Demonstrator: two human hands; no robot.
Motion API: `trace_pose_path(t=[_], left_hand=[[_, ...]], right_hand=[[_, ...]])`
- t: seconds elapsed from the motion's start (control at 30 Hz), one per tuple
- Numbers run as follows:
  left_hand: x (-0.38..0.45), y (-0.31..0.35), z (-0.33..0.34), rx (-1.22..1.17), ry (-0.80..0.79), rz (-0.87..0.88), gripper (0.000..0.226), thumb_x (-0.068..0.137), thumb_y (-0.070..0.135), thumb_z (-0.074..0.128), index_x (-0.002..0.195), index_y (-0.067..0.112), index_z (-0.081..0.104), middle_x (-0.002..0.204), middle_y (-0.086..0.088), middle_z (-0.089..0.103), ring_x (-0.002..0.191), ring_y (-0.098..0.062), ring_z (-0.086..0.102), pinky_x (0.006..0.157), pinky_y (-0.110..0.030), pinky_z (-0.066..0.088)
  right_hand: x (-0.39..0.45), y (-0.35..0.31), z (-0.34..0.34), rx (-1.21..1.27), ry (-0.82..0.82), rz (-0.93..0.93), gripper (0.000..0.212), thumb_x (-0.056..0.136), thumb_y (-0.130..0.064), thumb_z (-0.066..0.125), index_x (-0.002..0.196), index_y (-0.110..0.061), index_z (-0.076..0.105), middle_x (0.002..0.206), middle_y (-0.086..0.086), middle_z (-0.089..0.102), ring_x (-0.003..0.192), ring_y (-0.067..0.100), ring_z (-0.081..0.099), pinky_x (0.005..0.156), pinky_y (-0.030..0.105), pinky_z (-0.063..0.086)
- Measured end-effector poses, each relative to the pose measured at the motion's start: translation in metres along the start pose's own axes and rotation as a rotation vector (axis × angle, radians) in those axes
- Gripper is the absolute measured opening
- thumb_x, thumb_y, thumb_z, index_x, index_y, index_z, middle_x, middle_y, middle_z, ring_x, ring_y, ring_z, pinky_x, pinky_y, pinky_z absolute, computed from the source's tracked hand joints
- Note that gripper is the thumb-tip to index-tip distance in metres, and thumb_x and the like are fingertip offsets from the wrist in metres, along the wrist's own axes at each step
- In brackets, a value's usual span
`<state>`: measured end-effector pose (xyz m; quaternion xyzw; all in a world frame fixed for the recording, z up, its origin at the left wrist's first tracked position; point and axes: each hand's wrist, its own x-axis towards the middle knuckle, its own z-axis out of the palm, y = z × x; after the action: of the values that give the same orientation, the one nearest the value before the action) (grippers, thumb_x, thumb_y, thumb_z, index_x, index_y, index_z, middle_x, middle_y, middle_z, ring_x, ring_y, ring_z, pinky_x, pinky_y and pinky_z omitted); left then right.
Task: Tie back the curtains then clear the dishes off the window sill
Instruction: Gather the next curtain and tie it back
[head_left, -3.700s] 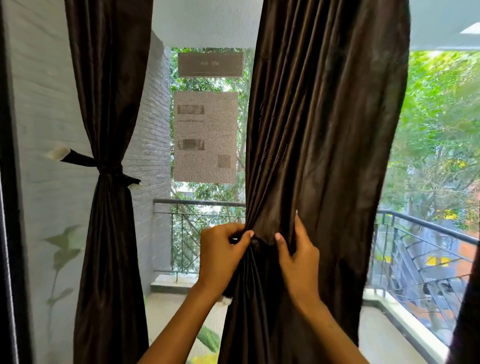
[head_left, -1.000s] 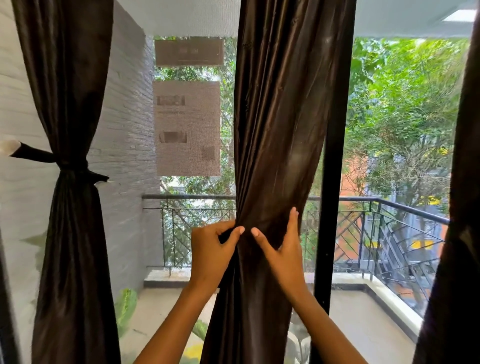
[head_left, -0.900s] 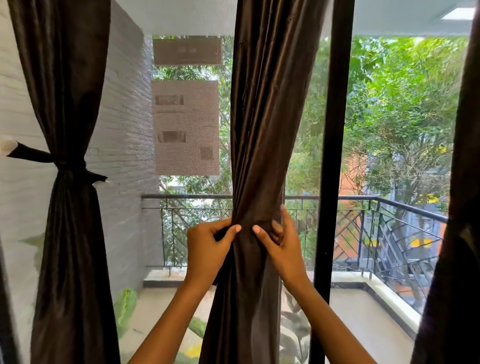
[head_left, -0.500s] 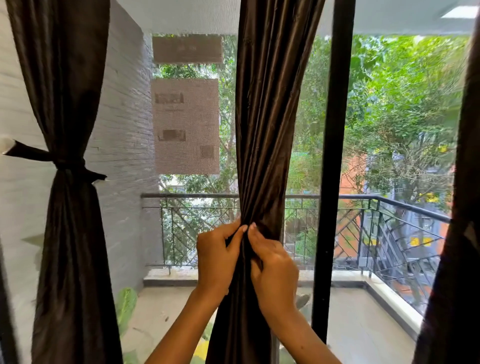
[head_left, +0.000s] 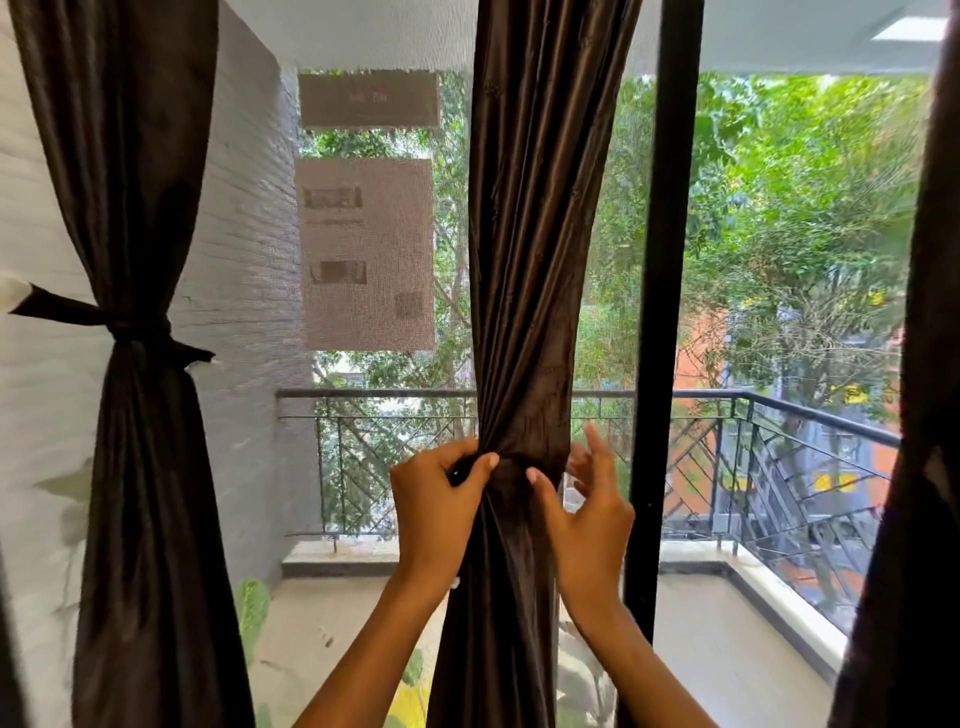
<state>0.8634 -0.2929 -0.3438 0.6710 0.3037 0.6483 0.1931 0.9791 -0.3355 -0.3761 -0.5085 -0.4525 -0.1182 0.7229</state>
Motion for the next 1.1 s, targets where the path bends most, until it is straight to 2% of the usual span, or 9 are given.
trace_pose_path(t=[0.13, 0.27, 0.33, 0.57, 0.67, 0.77, 0.87, 0.97, 1.1], left_hand=[[-0.002, 0.004, -0.001, 0.034, 0.035, 0.056, 0.012, 0.075, 0.016, 0.078, 0.086, 0.013, 0.076, 0.076, 0.016, 0.065, 0.074, 0.0, 0.064, 0.073, -0.012, 0.05], [-0.003, 0.003, -0.001, 0.053, 0.042, 0.041, 0.008, 0.075, 0.021, 0.079, 0.08, 0.017, 0.074, 0.072, 0.018, 0.063, 0.072, 0.004, 0.062, 0.066, -0.009, 0.048], [-0.004, 0.005, -0.002, 0.034, 0.033, -0.003, 0.009, 0.075, 0.023, 0.079, 0.083, 0.018, 0.077, 0.072, 0.018, 0.066, 0.07, 0.006, 0.062, 0.065, -0.007, 0.047], [0.002, 0.008, -0.006, -0.122, 0.008, -0.138, 0.031, 0.064, 0.025, 0.086, 0.088, 0.023, 0.067, 0.072, 0.01, 0.069, 0.067, 0.004, 0.064, 0.062, -0.008, 0.048], [0.01, -0.002, -0.009, -0.177, 0.005, -0.224, 0.048, 0.063, 0.015, 0.087, 0.096, 0.017, 0.053, 0.077, 0.004, 0.07, 0.071, -0.004, 0.067, 0.064, -0.011, 0.05], [0.019, -0.013, -0.016, -0.331, -0.123, -0.311, 0.048, 0.069, 0.004, 0.081, 0.099, 0.014, 0.046, 0.083, -0.007, 0.073, 0.077, -0.018, 0.071, 0.075, -0.027, 0.055], [0.027, -0.017, -0.022, -0.485, -0.288, -0.335, 0.041, 0.076, -0.006, 0.07, 0.098, 0.011, 0.042, 0.08, -0.007, 0.075, 0.077, -0.019, 0.071, 0.078, -0.031, 0.056], [0.033, -0.018, -0.025, -0.509, -0.378, -0.319, 0.037, 0.079, -0.01, 0.065, 0.095, 0.011, 0.04, 0.079, -0.006, 0.075, 0.076, -0.017, 0.07, 0.075, -0.028, 0.056], [0.036, -0.023, -0.025, -0.349, -0.309, -0.236, 0.039, 0.075, -0.001, 0.074, 0.091, 0.011, 0.041, 0.083, -0.014, 0.073, 0.082, -0.027, 0.07, 0.08, -0.038, 0.055]], right_hand=[[0.002, 0.0, 0.001, -0.123, 0.001, -0.158, 0.025, 0.081, -0.006, 0.072, 0.102, -0.019, 0.07, 0.089, -0.012, 0.061, 0.077, 0.005, 0.062, 0.067, 0.036, 0.056], [-0.01, -0.003, 0.008, -0.431, -0.125, -0.364, 0.056, 0.076, 0.01, 0.065, 0.126, -0.014, 0.06, 0.096, 0.005, 0.054, 0.077, 0.022, 0.057, 0.048, 0.032, 0.05], [-0.012, -0.007, 0.014, -0.528, -0.149, -0.445, 0.053, 0.077, 0.006, 0.062, 0.128, -0.008, 0.057, 0.097, 0.007, 0.052, 0.076, 0.026, 0.057, 0.045, 0.03, 0.043], [-0.012, -0.008, 0.015, -0.462, -0.41, -0.397, 0.039, 0.083, -0.02, 0.035, 0.103, -0.004, 0.064, 0.1, 0.003, 0.049, 0.085, 0.02, 0.052, 0.055, 0.021, 0.035], [0.0, -0.002, 0.007, -0.224, -0.47, -0.298, 0.043, 0.087, -0.026, 0.038, 0.117, -0.013, 0.065, 0.104, -0.005, 0.045, 0.098, 0.004, 0.045, 0.075, 0.014, 0.039], [0.022, 0.01, -0.006, -0.077, -0.326, -0.186, 0.028, 0.091, -0.021, 0.058, 0.119, -0.015, 0.059, 0.113, -0.009, 0.05, 0.111, 0.002, 0.049, 0.092, 0.015, 0.041], [0.038, 0.01, -0.012, 0.086, -0.667, 0.047, 0.057, 0.091, -0.019, 0.06, 0.14, -0.02, 0.032, 0.129, -0.021, 0.046, 0.124, -0.004, 0.044, 0.097, 0.007, 0.037], [0.045, 0.006, -0.014, 0.188, -0.83, 0.091, 0.046, 0.092, -0.013, 0.058, 0.131, -0.027, 0.041, 0.11, -0.002, 0.064, 0.103, 0.001, 0.061, 0.087, 0.018, 0.048], [0.053, -0.001, -0.013, -0.126, -0.58, -0.096, 0.023, 0.074, -0.021, 0.08, 0.094, -0.022, 0.069, 0.075, -0.014, 0.064, 0.068, -0.001, 0.061, 0.068, 0.016, 0.047]])
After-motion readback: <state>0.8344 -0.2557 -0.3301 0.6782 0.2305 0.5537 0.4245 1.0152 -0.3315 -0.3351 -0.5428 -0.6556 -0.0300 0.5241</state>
